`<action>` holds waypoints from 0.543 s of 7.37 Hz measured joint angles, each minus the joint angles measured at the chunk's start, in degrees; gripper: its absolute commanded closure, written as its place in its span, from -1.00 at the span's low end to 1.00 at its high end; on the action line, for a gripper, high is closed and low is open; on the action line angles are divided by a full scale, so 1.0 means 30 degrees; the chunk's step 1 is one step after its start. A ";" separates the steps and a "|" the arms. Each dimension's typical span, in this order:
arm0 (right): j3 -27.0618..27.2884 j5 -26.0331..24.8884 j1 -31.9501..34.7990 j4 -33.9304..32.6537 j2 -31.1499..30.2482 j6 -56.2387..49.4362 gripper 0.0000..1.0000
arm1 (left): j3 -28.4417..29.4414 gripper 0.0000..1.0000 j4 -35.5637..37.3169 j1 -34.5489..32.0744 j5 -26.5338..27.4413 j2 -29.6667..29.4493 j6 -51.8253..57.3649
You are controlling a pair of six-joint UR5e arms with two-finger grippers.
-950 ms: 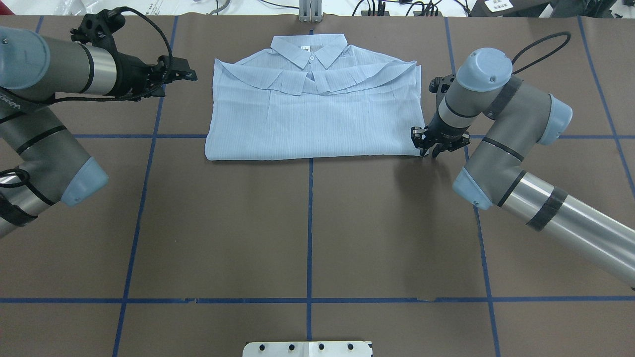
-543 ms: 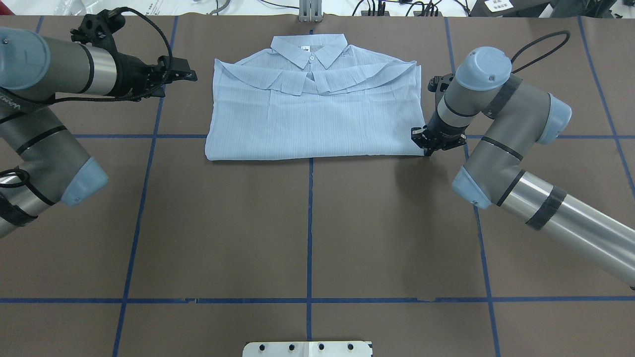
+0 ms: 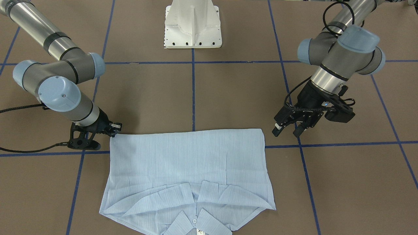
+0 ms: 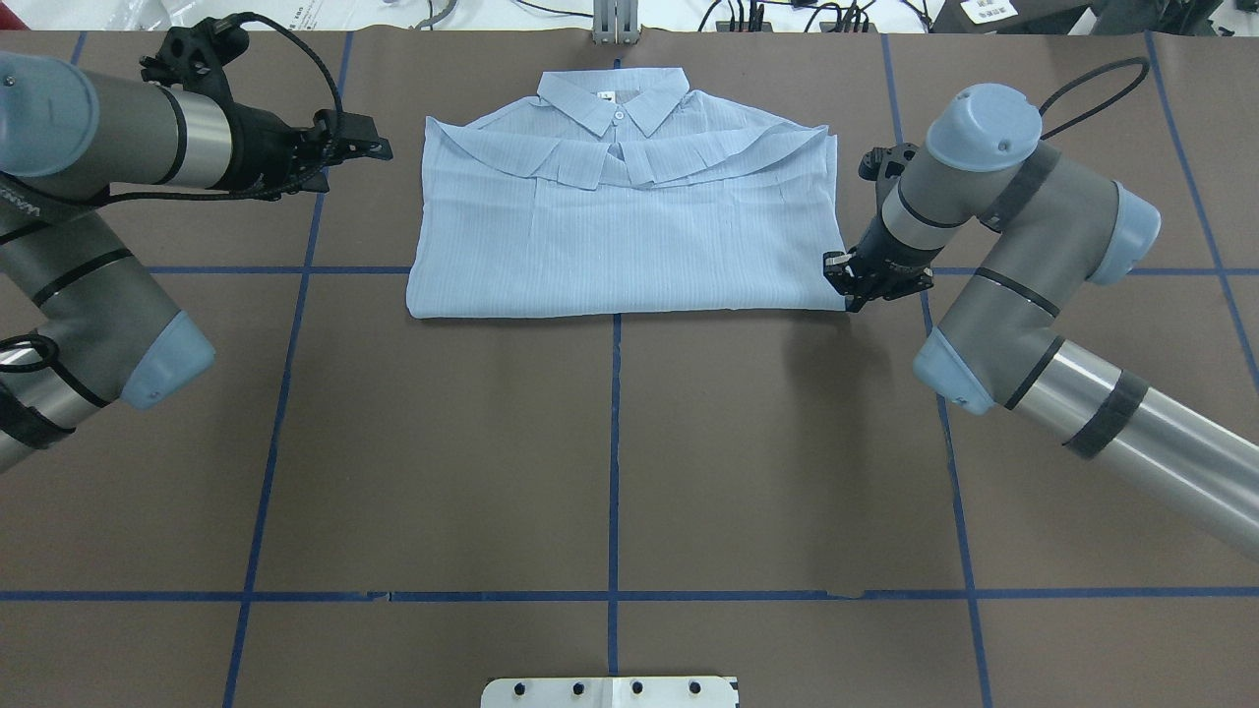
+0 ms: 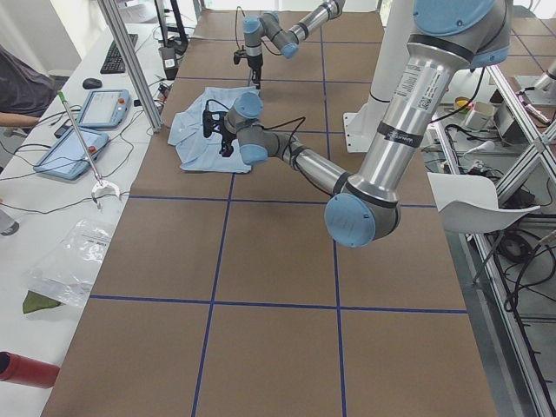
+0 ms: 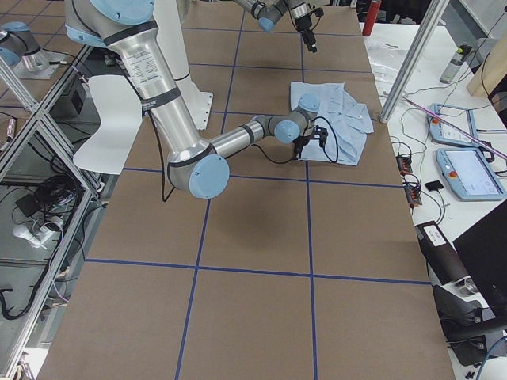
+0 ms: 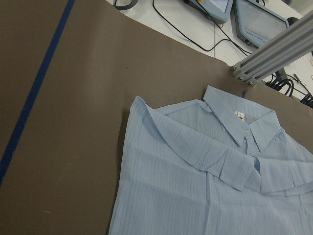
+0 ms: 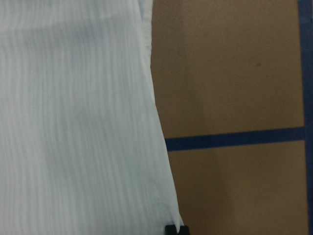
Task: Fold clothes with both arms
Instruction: 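Grasp the side edge with the right gripper and drag it toward the robot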
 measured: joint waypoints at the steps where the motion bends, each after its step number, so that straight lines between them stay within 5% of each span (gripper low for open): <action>1: 0.1297 0.0105 0.0044 -0.0046 -0.1039 -0.0008 1.00 | -0.0047 -1.00 -0.0001 0.0000 0.0000 0.0009 -0.0030; 4: 0.5852 0.0183 0.0054 -0.0141 -0.5015 -0.0012 1.00 | -0.0212 -1.00 0.0026 0.0009 0.0000 -0.0009 -0.0074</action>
